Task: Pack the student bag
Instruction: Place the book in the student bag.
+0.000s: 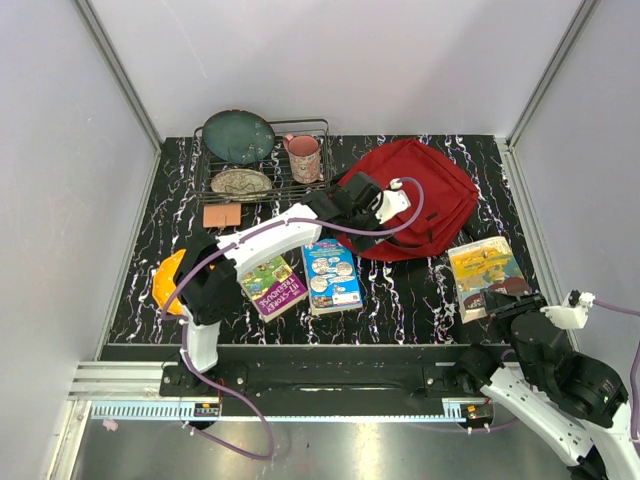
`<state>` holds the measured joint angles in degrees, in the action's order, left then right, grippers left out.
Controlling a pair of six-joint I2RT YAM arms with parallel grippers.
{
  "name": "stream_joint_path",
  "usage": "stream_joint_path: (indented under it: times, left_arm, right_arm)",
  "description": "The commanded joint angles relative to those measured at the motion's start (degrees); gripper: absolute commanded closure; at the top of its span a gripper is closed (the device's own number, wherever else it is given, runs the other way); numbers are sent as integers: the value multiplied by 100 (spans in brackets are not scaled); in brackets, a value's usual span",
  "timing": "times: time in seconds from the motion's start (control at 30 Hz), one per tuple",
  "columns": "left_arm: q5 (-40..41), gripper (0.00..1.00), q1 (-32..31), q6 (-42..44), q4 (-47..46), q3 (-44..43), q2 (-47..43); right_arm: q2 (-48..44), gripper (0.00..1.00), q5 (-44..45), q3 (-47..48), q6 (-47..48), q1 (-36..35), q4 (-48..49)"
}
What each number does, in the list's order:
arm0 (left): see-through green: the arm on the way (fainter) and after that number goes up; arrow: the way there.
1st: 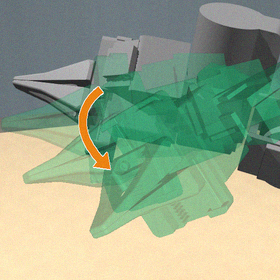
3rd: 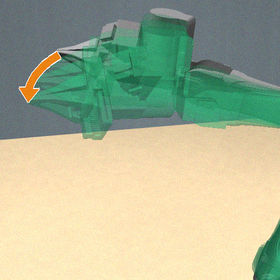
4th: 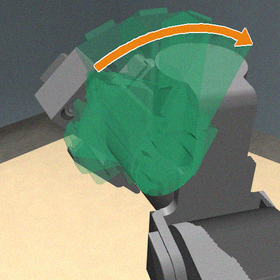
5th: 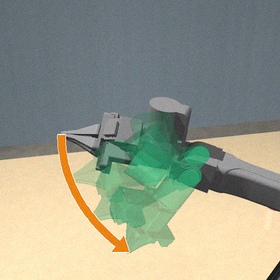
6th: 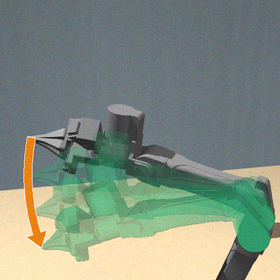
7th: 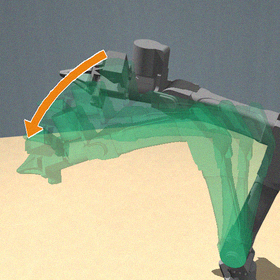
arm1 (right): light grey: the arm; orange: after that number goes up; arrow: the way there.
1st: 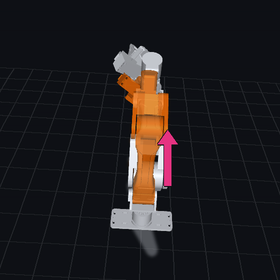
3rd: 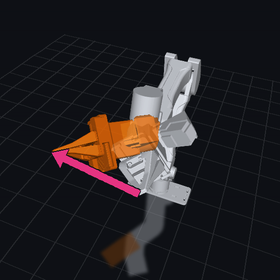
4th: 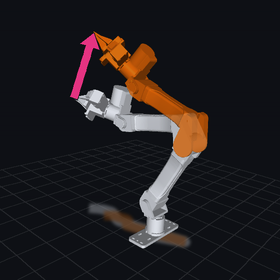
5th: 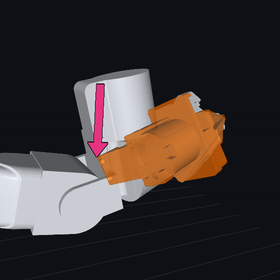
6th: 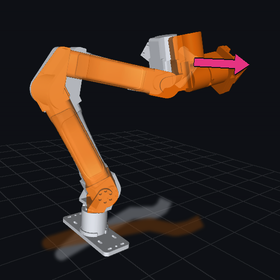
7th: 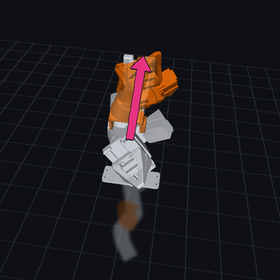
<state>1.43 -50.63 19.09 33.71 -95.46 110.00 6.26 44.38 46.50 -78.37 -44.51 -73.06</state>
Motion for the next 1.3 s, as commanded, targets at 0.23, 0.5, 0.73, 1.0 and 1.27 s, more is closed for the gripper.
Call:
stream_joint_path:
  times: [0.23,0.5,0.73,1.0,1.27]
  left_arm:
    - [-28,31,106,42,-515,-623,180]
    - [-108,53,132,-37,-93,-1036,593]
    - [-231,29,132,-37,-84,-834,549]
    - [-239,60,246,-335,-233,-957,734]
    - [-844,100,299,-1661,-234,-1291,515]
  right_arm:
    - [-424,100,-52,-106,-530,-14,81]
    - [-442,100,-140,-80,-548,-14,46]
    - [-450,100,-193,-88,-557,-14,55]
    - [-468,100,-237,-97,-574,-14,64]
    - [-468,100,-290,-54,-417,-5,54]
